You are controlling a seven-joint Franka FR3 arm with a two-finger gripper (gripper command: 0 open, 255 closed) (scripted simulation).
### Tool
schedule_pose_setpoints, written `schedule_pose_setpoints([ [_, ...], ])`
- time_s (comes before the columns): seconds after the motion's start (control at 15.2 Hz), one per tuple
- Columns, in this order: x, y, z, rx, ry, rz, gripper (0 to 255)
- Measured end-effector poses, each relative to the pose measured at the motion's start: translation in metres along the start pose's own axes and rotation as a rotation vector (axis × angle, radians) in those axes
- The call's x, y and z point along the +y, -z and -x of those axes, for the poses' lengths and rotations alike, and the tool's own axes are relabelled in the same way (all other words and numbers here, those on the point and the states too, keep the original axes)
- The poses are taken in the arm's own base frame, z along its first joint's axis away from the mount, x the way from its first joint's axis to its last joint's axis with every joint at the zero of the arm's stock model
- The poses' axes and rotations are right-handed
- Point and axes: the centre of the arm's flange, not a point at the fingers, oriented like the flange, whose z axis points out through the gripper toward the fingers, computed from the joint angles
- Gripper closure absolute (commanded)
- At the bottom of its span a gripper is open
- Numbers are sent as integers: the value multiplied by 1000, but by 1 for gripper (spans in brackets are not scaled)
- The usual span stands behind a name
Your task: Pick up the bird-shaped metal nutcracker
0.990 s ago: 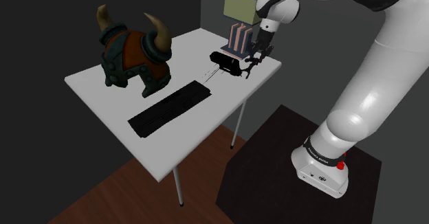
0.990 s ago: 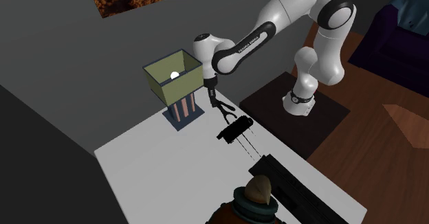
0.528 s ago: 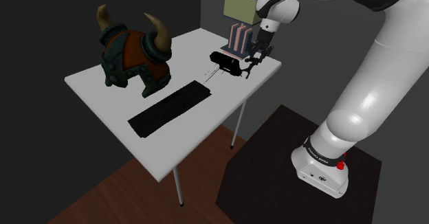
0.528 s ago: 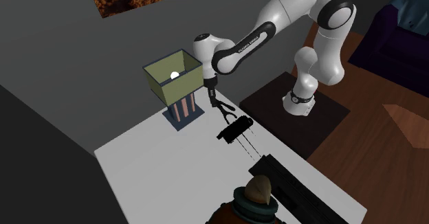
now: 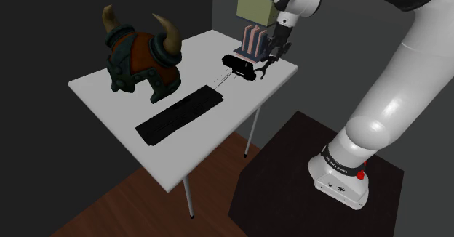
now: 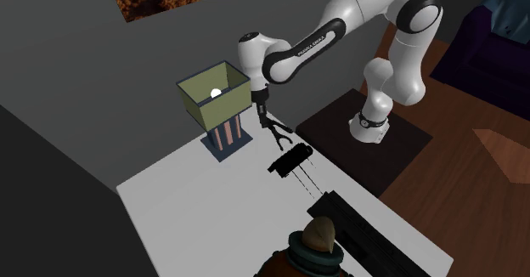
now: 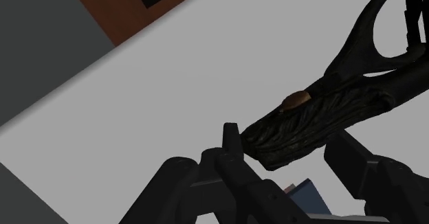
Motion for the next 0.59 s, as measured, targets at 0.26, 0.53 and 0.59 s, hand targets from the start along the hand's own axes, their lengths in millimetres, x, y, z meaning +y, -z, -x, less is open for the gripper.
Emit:
schedule_pose_setpoints([
  [0.26,-3,20,3,0,0,0,255],
  [0.53,-9,42,6,0,0,0,255],
  [0.59,-9,44,6,0,0,0,255],
])
